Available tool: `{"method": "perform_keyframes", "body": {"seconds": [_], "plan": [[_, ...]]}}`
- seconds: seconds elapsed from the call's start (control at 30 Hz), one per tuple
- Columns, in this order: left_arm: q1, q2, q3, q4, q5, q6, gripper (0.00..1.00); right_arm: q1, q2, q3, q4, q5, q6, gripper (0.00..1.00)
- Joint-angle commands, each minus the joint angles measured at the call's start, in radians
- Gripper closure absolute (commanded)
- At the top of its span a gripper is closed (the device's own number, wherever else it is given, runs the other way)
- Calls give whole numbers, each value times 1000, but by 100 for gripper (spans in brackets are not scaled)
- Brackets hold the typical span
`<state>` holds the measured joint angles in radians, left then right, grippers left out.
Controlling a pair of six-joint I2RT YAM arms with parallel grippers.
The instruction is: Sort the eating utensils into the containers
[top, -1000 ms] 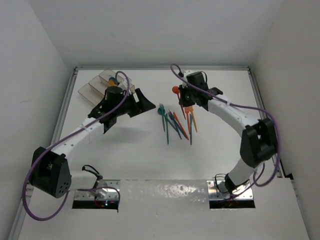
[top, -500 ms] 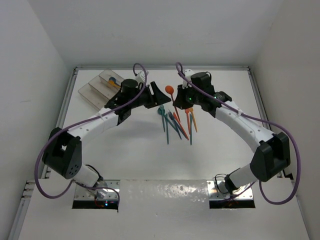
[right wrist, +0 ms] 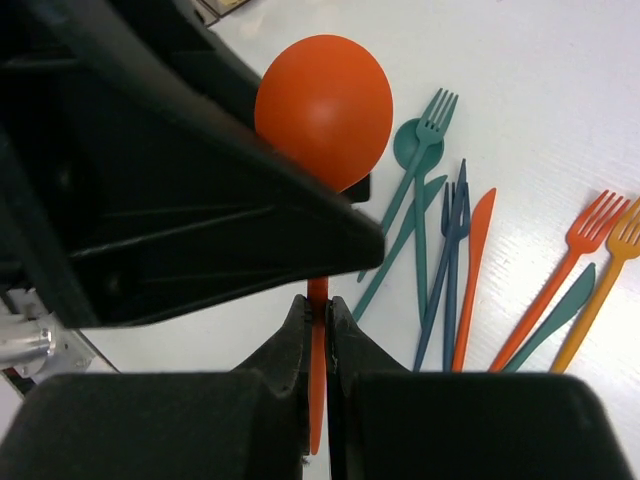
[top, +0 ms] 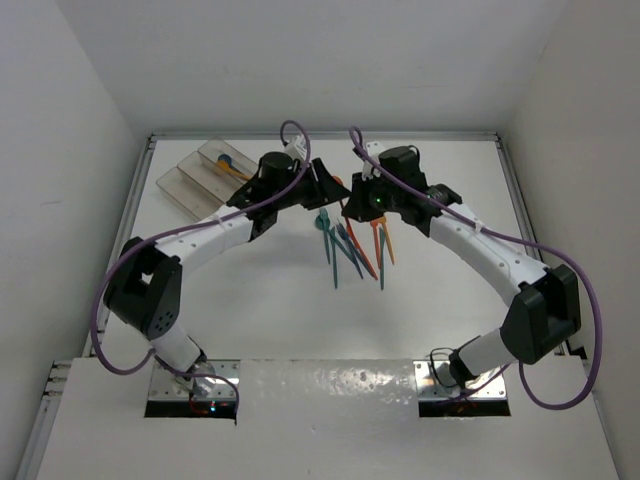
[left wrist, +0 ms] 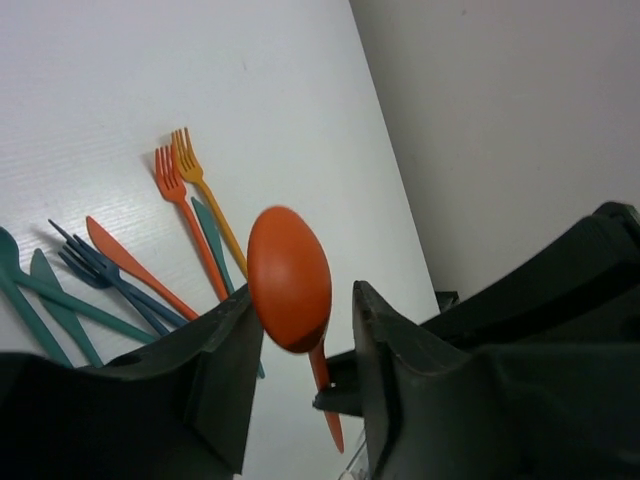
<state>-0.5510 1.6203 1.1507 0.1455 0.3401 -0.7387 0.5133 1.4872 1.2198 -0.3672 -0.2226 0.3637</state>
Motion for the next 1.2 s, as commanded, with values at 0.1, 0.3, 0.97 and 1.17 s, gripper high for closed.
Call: {"method": "perform_keyframes", "body": {"seconds": [0.1,0.3,0.97,1.17], "plan": [[-10,16,73,28,-29,21,79,8,-13,3,39,-14,9,99],[-7,29,107,-33,-99,54,100,8,-13,-9,37,29,8,69],[516,384,535,-279,-335,-1,100,-4,-182,-198,-67,209,-46,44],[553,554,725,-316,-371,18,100,-4,-180,-217,-76,195,-40,44]]}}
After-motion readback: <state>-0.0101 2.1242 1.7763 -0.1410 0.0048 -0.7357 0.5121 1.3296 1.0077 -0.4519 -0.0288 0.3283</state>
